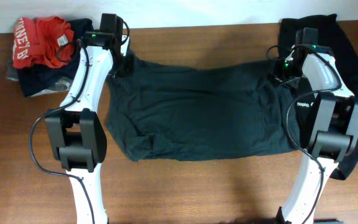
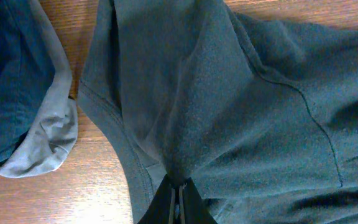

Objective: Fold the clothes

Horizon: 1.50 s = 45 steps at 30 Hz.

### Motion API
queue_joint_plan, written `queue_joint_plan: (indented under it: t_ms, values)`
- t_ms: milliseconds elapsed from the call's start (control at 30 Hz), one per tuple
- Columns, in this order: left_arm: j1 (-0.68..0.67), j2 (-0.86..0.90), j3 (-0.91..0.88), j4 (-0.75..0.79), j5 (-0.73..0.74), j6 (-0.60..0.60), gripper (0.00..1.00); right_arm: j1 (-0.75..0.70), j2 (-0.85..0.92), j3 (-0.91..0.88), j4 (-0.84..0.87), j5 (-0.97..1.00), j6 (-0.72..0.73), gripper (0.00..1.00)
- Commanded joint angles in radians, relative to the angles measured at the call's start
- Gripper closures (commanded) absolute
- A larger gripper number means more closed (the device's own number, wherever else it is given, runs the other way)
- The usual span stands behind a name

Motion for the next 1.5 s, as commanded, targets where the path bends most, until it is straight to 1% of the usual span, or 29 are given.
queue_joint_plan:
  t_ms: [0,133,200,333,467,533,567,633,733,867,967,1067,1133,1167,1267,1300,1333,1467]
  values:
    - [0.007,-0.025,0.026,-0.001,-0.016,-0.010,0.99,0.006,0.009,-0.008,0.003,-0.027,0.005,0.86]
    - [0.007,-0.025,0.026,-0.001,-0.016,-0.010,0.99,0.006,0.009,-0.008,0.011,-0.027,0.005,0.96]
    - [0.007,-0.025,0.026,0.000,-0.016,-0.010,0.99,0.006,0.009,-0.007,0.020,-0.028,0.000,0.96]
    - [0.007,-0.025,0.026,0.000,-0.016,-0.010,1.00,0.003,-0.003,0.026,0.014,-0.051,-0.055,0.96]
    - [0.007,-0.025,0.026,0.000,-0.016,-0.010,0.99,0.005,-0.021,0.111,-0.075,-0.050,-0.097,0.96]
    - [0.007,-0.025,0.026,0.000,-0.016,-0.010,0.99,0.013,-0.023,0.155,-0.136,-0.051,-0.144,0.96]
    - [0.007,-0.025,0.026,0.000,-0.016,-0.010,0.99,0.019,-0.023,0.170,-0.163,-0.052,-0.170,0.93]
    - [0.007,-0.025,0.026,0.000,-0.016,-0.010,0.99,0.033,-0.023,0.182,-0.199,-0.052,-0.227,0.81]
    - [0.007,-0.025,0.026,0.003,-0.016,-0.010,0.99,0.060,-0.023,0.181,-0.229,-0.048,-0.295,0.70]
    - [0.007,-0.025,0.026,0.003,-0.016,-0.010,0.99,0.096,-0.023,0.181,-0.266,-0.033,-0.422,0.56]
    - [0.007,-0.025,0.026,0.003,-0.016,-0.010,0.99,0.119,-0.023,0.174,-0.265,0.080,-0.470,0.49]
    - [0.007,-0.025,0.026,0.003,-0.016,-0.010,0.99,0.131,-0.023,0.166,-0.254,0.163,-0.505,0.48]
    - [0.007,-0.025,0.026,0.003,-0.016,-0.010,0.99,0.132,-0.021,0.166,-0.254,0.173,-0.494,0.48]
    - [0.007,-0.025,0.026,0.003,-0.016,-0.010,0.99,0.132,-0.021,0.166,-0.255,0.173,-0.459,0.48]
    - [0.007,-0.025,0.026,0.004,-0.016,-0.010,0.99,0.132,-0.021,0.163,-0.267,0.169,-0.270,0.59]
    - [0.007,-0.025,0.026,0.004,-0.016,-0.010,0.99,0.137,-0.021,0.158,-0.279,0.165,-0.175,0.59]
    - [0.007,-0.025,0.026,0.004,-0.016,-0.010,0.99,0.141,-0.021,0.156,-0.290,0.160,-0.117,0.59]
    - [0.007,-0.025,0.026,0.005,-0.016,-0.010,0.99,0.165,-0.021,0.142,-0.320,0.080,0.014,0.59]
